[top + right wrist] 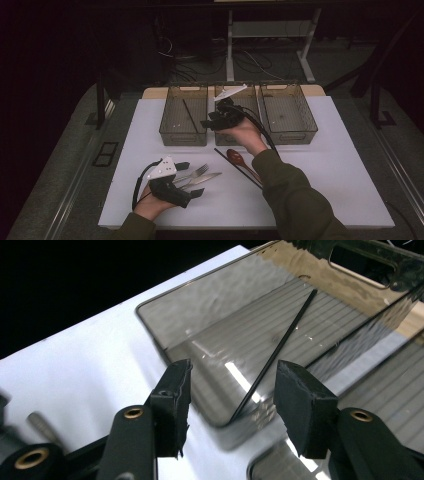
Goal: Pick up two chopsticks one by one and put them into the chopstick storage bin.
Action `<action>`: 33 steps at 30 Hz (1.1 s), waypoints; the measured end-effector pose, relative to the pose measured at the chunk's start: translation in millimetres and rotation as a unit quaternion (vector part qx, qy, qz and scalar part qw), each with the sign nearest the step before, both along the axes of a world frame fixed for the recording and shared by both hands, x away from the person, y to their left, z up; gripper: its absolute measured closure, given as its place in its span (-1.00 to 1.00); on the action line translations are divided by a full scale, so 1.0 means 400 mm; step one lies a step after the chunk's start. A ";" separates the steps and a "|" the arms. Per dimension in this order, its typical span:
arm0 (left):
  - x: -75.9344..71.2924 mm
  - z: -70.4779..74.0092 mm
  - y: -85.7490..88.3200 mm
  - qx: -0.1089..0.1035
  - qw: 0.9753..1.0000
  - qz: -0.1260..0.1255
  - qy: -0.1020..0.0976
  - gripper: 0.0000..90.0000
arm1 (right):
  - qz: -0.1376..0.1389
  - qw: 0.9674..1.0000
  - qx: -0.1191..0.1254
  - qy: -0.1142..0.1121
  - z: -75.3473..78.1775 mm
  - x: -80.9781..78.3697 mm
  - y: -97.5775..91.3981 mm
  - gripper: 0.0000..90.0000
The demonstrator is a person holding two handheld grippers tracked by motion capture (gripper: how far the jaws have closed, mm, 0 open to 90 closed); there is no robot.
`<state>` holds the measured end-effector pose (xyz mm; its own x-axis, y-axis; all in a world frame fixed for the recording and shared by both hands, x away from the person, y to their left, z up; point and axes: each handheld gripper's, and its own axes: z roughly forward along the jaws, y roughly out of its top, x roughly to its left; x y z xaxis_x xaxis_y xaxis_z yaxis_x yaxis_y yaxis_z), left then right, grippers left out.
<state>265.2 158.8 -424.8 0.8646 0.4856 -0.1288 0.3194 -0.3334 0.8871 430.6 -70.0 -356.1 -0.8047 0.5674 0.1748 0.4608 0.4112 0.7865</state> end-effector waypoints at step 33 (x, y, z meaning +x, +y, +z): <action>0.001 -0.006 -0.004 0.004 1.000 0.001 0.006 -1.00 | 0.031 0.999 -0.014 -0.001 -0.089 -0.240 -0.220 0.32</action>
<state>265.6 157.1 -427.1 0.8623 0.4880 -0.1353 0.3304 -0.3396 0.8807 334.7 -158.0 -391.6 -0.8385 0.5217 0.1575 0.4321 0.4604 0.7754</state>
